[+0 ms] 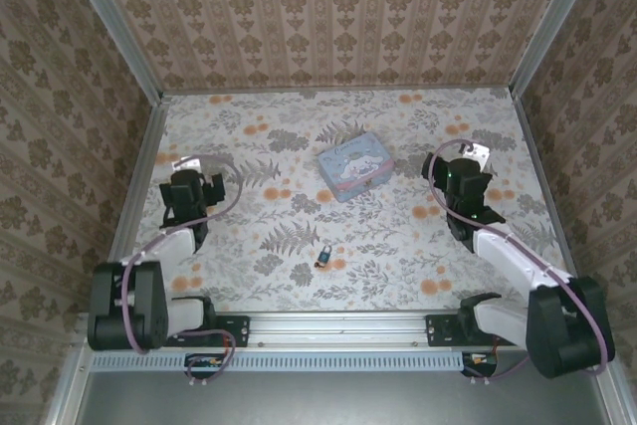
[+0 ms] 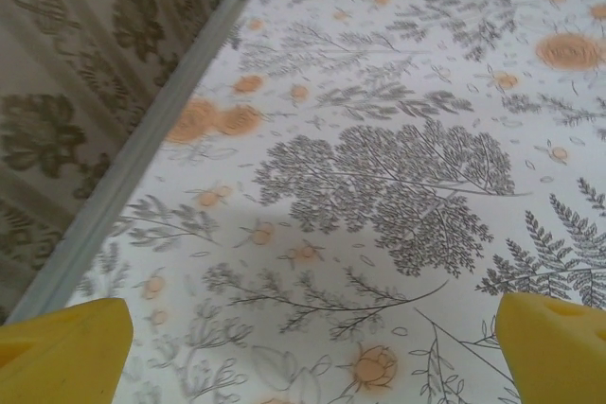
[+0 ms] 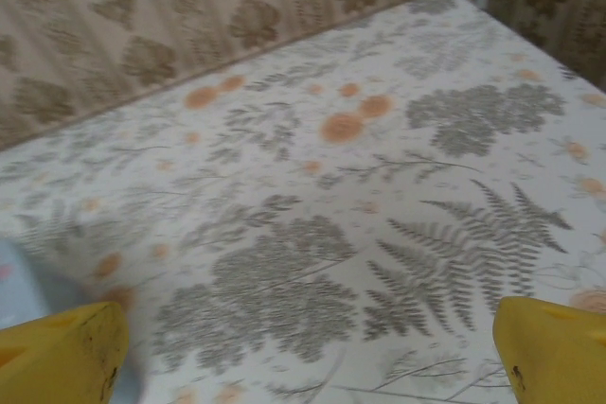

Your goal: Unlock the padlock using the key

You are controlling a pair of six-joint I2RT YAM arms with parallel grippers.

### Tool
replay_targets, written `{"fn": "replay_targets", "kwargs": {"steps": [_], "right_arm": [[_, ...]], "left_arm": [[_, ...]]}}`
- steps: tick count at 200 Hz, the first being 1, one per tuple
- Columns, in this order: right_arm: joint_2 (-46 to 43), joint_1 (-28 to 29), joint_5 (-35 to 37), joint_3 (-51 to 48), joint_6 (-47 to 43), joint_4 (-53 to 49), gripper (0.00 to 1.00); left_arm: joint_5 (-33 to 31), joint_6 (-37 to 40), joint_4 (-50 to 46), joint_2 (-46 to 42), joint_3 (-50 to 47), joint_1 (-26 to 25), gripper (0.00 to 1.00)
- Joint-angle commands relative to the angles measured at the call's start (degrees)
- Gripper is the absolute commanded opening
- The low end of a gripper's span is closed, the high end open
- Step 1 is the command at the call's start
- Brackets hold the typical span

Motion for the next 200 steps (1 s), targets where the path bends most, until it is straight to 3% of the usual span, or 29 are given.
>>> {"fn": "replay_targets", "kwargs": {"steps": [1, 44, 56, 95, 111, 148, 172, 188, 200], "right_arm": [[3.7, -1.87, 3.38, -0.56, -3.88, 8.73, 1.0], [8.79, -5.57, -3.82, 1.57, -12.52, 12.7, 1.0], [9.2, -6.52, -5.87, 0.93, -14.3, 15.25, 1.0], [9.14, -7.7, -8.0, -2.42, -13.5, 14.16, 1.0], [8.86, -7.69, -6.6, -6.95, -13.57, 20.41, 1.0], [12.95, -7.6, -11.15, -13.88, -16.65, 40.24, 0.99], [23.02, -7.24, -15.45, -14.74, -19.01, 51.61, 1.0], [20.66, -7.26, -20.06, -10.11, -20.57, 39.02, 0.99], [22.18, -7.29, -23.37, -8.07, -21.79, 37.58, 1.0]], "left_arm": [[4.16, 2.79, 16.8, 4.91, -2.56, 0.08, 1.0], [8.69, 4.95, 29.73, 15.43, -3.68, 0.11, 1.0], [9.48, 4.19, 23.47, 14.5, -1.42, 0.3, 1.0], [11.98, 5.1, 23.52, 14.77, -1.32, 0.47, 1.0], [12.48, 4.92, 23.44, 14.94, -1.05, 0.72, 1.0], [13.38, 4.77, 23.03, 15.0, -0.88, 1.12, 1.0], [13.49, 4.75, 22.95, 14.98, -0.87, 1.21, 1.0], [13.68, 4.66, 22.8, 15.0, -0.78, 1.29, 1.0], [13.77, 4.58, 22.63, 15.09, -0.55, 1.38, 1.0]]}}
